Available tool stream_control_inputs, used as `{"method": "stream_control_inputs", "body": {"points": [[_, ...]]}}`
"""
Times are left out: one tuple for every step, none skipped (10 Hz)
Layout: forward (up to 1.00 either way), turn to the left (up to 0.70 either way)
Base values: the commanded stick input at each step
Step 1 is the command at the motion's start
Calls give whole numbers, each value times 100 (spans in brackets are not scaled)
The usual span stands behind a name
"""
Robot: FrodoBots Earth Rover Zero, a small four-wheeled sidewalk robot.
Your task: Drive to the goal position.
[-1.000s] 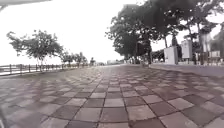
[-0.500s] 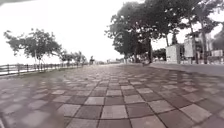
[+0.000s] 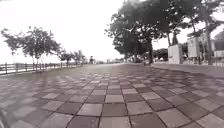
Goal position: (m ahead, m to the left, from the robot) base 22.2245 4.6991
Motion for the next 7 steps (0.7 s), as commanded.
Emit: {"method": "stream_control_inputs", "body": {"points": [[100, -40], [100, -40], [100, -40], [100, -40], [100, -22], [100, -1], [100, 0]]}}
